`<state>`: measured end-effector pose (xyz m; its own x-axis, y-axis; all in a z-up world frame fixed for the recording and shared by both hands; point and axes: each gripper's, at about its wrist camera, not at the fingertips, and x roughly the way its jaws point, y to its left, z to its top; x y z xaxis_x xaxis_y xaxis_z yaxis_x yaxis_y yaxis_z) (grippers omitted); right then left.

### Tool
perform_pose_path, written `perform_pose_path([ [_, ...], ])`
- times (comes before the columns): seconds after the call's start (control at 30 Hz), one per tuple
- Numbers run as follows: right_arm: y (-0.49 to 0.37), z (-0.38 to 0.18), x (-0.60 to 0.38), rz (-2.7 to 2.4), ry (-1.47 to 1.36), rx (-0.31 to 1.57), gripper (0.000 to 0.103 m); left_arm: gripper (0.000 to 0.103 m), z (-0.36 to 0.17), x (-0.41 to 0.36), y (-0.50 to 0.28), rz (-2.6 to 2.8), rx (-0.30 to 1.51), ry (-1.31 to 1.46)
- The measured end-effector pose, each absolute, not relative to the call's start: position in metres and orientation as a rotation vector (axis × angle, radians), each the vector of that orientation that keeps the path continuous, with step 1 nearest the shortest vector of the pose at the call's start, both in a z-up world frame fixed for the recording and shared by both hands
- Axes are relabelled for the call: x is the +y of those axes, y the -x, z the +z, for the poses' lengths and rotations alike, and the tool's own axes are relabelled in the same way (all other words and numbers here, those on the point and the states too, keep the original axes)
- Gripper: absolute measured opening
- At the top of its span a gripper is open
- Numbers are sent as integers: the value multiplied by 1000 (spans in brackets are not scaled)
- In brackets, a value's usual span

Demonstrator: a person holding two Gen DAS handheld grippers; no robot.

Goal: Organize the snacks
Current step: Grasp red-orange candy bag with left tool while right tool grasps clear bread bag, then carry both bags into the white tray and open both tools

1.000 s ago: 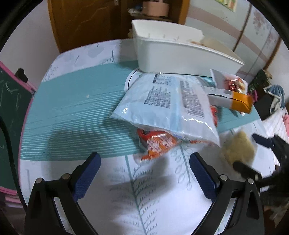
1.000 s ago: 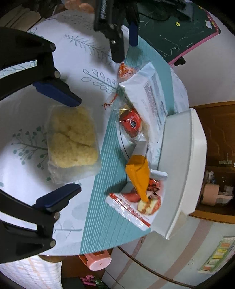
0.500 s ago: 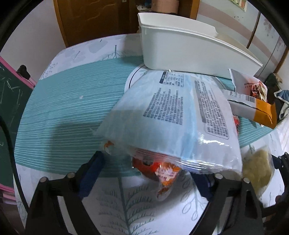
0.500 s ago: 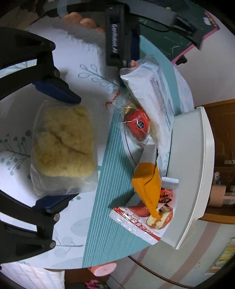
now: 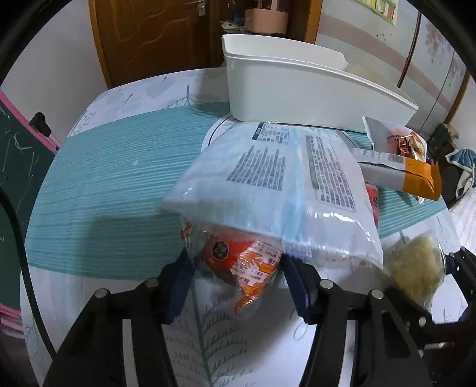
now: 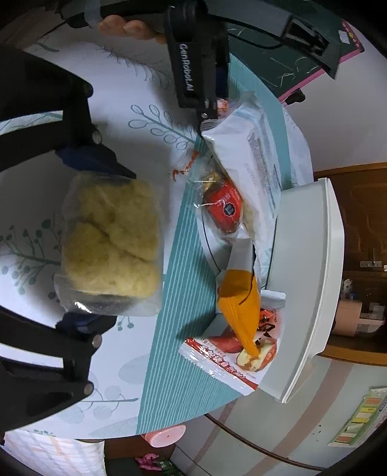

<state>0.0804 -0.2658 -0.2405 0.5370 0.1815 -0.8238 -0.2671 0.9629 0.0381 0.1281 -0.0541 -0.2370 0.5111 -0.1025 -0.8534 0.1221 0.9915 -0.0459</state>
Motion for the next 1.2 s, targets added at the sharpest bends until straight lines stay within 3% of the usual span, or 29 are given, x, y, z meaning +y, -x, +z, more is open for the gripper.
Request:
perform_pose_path([
  [0.53,-54,-230,-260,297,36,970,67,56,-209,-30,-67,-160,1023,75],
  [1.2,-5,-140,-254,318,33,764,67,56,-97,-48,-10,-283,787,12],
])
